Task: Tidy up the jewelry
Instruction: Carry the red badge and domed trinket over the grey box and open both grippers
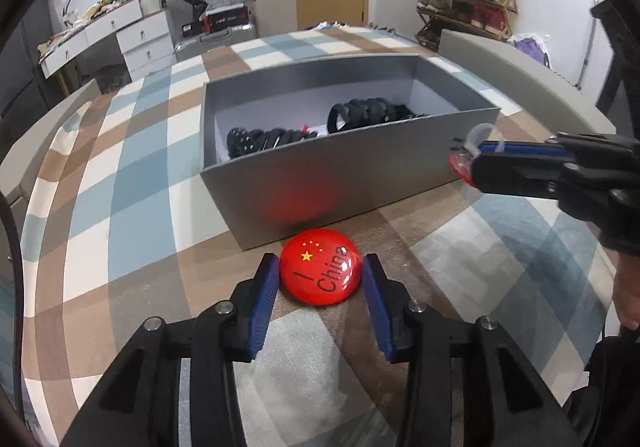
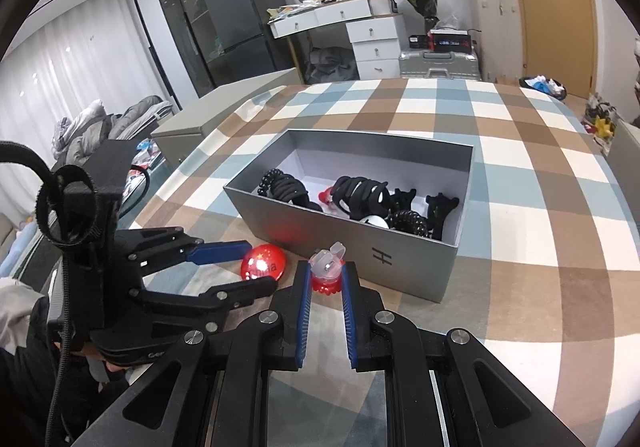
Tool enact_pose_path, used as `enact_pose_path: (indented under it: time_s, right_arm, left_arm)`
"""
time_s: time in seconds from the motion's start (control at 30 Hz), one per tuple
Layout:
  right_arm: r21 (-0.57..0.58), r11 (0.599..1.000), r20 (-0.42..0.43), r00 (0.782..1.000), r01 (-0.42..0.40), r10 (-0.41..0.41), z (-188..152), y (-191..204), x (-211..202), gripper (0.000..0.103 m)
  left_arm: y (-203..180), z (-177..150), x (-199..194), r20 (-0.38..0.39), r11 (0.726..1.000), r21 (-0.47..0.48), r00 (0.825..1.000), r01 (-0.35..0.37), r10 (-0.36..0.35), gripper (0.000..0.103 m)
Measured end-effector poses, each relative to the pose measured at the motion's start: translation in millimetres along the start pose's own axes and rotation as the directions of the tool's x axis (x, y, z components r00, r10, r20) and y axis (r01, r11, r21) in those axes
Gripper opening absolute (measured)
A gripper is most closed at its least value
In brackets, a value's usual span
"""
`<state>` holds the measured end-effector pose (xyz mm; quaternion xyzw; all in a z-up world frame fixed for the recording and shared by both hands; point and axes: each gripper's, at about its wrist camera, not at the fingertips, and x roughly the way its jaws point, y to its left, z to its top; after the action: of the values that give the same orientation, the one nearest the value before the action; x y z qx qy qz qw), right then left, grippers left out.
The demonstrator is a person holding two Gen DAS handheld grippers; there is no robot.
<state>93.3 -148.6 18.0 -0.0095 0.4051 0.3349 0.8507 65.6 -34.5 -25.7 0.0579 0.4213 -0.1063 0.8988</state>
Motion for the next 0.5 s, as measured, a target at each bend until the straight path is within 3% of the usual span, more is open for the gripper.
enact_pose_path:
  time_s: [0.23, 0.5]
  right_arm:
    - [0.005, 1.0, 0.035, 0.999, -0.001, 0.001, 4.3, -0.3, -7.2, 0.014]
    - [0.06, 0.998, 0.1, 0.995, -0.003, -0.003, 18.2, -11.1, -15.2, 0.014]
  left_arm:
    - [-1.1, 4.8, -16.5, 0.071, 1.0, -0.003, 0.997, 0.011, -0.011, 0.037]
    - [6.2, 23.5, -35.3, 0.184, 1.0, -0.025, 0.983, 0.016, -0.011, 0.037]
